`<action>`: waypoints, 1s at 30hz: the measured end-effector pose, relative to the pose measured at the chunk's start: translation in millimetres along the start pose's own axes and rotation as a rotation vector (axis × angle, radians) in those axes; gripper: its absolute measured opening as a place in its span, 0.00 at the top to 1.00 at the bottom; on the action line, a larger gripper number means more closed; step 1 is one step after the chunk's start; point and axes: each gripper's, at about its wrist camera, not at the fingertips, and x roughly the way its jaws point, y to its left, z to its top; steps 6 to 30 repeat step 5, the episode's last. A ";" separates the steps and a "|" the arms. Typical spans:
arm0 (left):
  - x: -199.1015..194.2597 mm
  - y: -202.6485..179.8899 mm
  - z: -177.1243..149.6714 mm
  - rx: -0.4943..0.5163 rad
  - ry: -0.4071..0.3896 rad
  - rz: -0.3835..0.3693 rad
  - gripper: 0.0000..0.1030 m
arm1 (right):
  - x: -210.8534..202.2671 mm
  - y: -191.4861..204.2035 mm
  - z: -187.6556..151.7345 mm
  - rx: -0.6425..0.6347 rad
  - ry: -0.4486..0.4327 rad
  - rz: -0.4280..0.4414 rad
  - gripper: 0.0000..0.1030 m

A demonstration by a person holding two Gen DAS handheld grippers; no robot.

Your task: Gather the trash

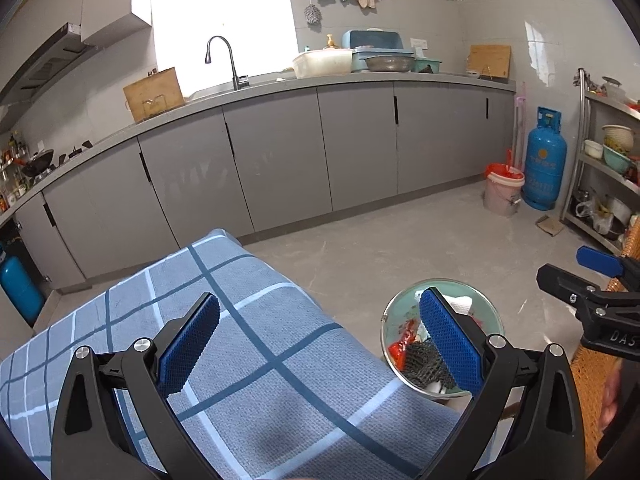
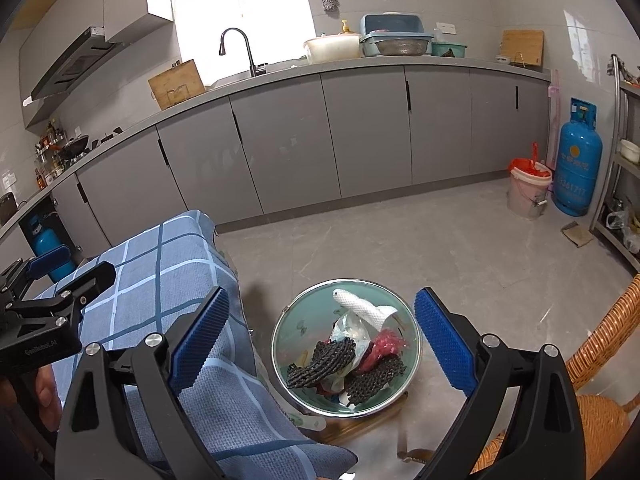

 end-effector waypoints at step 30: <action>0.3 1.2 0.1 0.003 0.003 -0.006 0.04 | 1.3 -0.6 -0.6 0.002 0.003 0.002 0.10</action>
